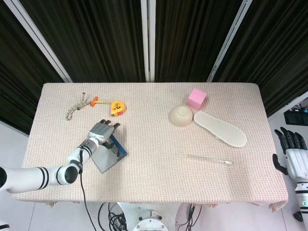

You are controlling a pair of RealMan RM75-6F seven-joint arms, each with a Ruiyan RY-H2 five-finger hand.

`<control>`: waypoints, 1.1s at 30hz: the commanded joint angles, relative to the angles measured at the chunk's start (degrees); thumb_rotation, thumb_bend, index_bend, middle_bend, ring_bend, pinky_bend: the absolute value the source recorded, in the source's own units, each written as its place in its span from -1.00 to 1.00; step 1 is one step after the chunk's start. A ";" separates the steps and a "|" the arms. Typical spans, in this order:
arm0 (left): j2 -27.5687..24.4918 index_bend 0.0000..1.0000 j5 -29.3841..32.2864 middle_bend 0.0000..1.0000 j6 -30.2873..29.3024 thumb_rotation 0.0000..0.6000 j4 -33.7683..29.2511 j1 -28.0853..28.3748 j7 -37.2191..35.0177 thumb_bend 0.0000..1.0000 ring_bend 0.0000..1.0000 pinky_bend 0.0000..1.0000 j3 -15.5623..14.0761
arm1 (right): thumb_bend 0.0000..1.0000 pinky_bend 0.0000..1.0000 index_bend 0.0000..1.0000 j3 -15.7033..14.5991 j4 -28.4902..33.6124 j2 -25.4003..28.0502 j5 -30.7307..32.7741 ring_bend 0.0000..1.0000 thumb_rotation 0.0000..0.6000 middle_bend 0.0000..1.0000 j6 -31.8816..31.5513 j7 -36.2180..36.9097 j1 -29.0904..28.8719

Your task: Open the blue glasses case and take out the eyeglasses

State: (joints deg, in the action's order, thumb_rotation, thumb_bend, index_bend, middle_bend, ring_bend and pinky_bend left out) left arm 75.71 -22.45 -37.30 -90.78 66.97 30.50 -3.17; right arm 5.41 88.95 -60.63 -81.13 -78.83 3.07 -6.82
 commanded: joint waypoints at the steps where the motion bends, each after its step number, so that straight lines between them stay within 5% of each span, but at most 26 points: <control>1: -3.30 -0.90 4.44 -0.51 -0.49 0.62 -4.06 2.58 1.76 -0.24 -1.00 -0.88 -3.17 | -0.11 -1.00 -1.00 -0.01 0.10 -0.04 -0.15 -1.00 1.00 -1.00 0.13 -0.28 -0.20; 14: -7.84 -0.91 12.39 -0.35 -3.05 0.58 -12.19 6.72 4.00 -0.24 -1.00 -0.84 -8.70 | -0.10 -1.00 -1.00 -0.13 0.71 -0.46 -0.89 -1.00 1.00 -1.00 1.16 -1.52 -1.43; 21: -9.47 -0.91 11.83 -0.21 -2.74 0.55 -15.24 7.20 3.10 -0.24 -0.94 -0.81 -9.56 | -0.10 -1.00 -1.00 -0.23 0.98 -0.44 -0.99 -1.00 1.00 -1.00 1.25 -1.87 -1.65; 30: -9.06 -0.91 2.55 -0.55 -4.91 0.56 -14.53 2.96 -1.01 -0.28 -0.98 -0.80 -7.95 | -0.09 -1.00 -1.00 -0.33 1.33 -0.39 -0.96 -1.00 1.00 -1.00 1.02 -2.35 -1.65; 33: -7.95 -0.90 -3.45 -0.62 -10.01 0.62 -13.68 -0.32 -2.76 -0.48 -0.98 -0.76 -6.63 | -0.09 -1.00 -1.00 -0.34 1.35 -0.36 -0.89 -1.00 1.00 -1.00 0.96 -2.30 -1.62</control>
State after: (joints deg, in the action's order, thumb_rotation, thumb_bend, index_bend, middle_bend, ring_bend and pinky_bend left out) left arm 66.87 -21.70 -43.39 -105.26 69.46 29.58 -11.05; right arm 5.06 90.30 -60.99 -82.02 -77.88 0.77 -8.44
